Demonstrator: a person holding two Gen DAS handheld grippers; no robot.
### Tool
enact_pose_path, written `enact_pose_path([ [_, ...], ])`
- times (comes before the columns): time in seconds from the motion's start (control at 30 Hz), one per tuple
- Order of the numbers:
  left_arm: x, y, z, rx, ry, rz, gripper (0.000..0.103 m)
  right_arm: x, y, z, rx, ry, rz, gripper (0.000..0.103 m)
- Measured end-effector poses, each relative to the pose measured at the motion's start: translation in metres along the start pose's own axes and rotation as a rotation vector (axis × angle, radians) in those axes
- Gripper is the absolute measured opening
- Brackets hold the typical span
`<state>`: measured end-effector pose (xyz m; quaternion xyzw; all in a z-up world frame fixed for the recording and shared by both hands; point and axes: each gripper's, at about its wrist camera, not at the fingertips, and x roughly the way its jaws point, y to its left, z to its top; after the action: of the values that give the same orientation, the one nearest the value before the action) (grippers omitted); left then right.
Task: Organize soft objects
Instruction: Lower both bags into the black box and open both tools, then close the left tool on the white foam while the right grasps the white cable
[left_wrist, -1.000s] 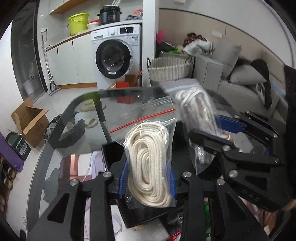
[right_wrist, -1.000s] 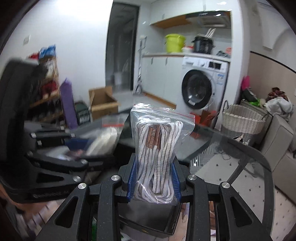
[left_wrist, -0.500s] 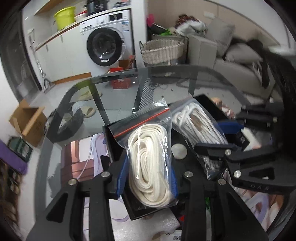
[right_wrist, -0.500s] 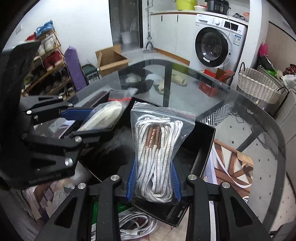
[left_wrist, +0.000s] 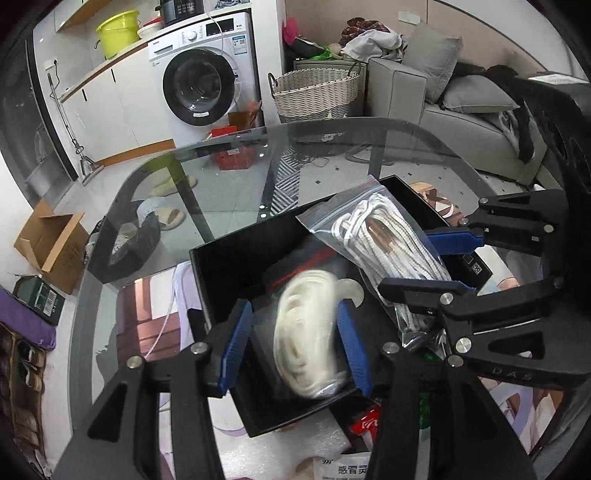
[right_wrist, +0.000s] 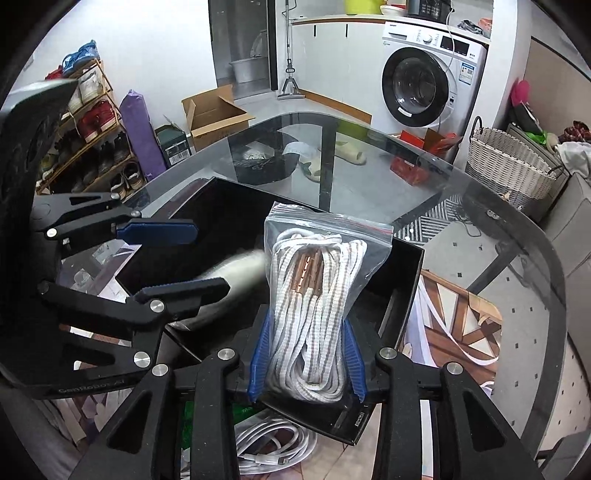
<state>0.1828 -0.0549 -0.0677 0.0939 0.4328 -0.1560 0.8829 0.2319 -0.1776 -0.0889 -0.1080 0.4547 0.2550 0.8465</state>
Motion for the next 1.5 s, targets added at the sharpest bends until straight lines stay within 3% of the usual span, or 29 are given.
enact_pose_path([
  [0.27, -0.022, 0.015, 0.004, -0.063, -0.054, -0.012, 0.056, -0.009, -0.004, 0.001, 0.040, -0.008, 0.021, 0.042],
  [0.53, -0.055, 0.031, -0.007, -0.049, -0.099, -0.076, 0.058, -0.054, -0.003, -0.003, 0.091, -0.081, 0.041, 0.043],
  [0.6, -0.058, 0.035, -0.014, -0.029, -0.084, -0.100, 0.060, -0.070, -0.001, -0.009, 0.103, -0.094, 0.066, 0.050],
  [0.67, -0.056, 0.037, -0.023, -0.004, -0.053, -0.104, 0.069, -0.083, 0.001, -0.015, 0.108, -0.103, 0.090, 0.051],
  [0.8, -0.051, 0.039, -0.046, 0.067, -0.017, -0.111, 0.077, -0.091, 0.008, -0.033, 0.117, -0.063, 0.126, 0.051],
  [1.07, -0.022, 0.043, -0.070, 0.090, 0.101, -0.175, 0.077, -0.061, 0.010, -0.065, 0.180, 0.086, 0.195, 0.051],
  [1.13, -0.014, 0.039, -0.069, 0.091, 0.115, -0.180, 0.077, -0.052, 0.009, -0.072, 0.212, 0.109, 0.173, 0.051],
  [1.23, -0.005, 0.036, -0.068, 0.100, 0.125, -0.173, 0.088, -0.043, 0.011, -0.079, 0.221, 0.133, 0.176, 0.051],
  [1.4, -0.002, 0.032, -0.073, 0.111, 0.132, -0.154, 0.088, -0.043, 0.011, -0.085, 0.236, 0.139, 0.183, 0.051],
  [1.5, 0.002, 0.031, -0.076, 0.112, 0.148, -0.169, 0.079, -0.053, 0.008, -0.083, 0.241, 0.111, 0.184, 0.051],
])
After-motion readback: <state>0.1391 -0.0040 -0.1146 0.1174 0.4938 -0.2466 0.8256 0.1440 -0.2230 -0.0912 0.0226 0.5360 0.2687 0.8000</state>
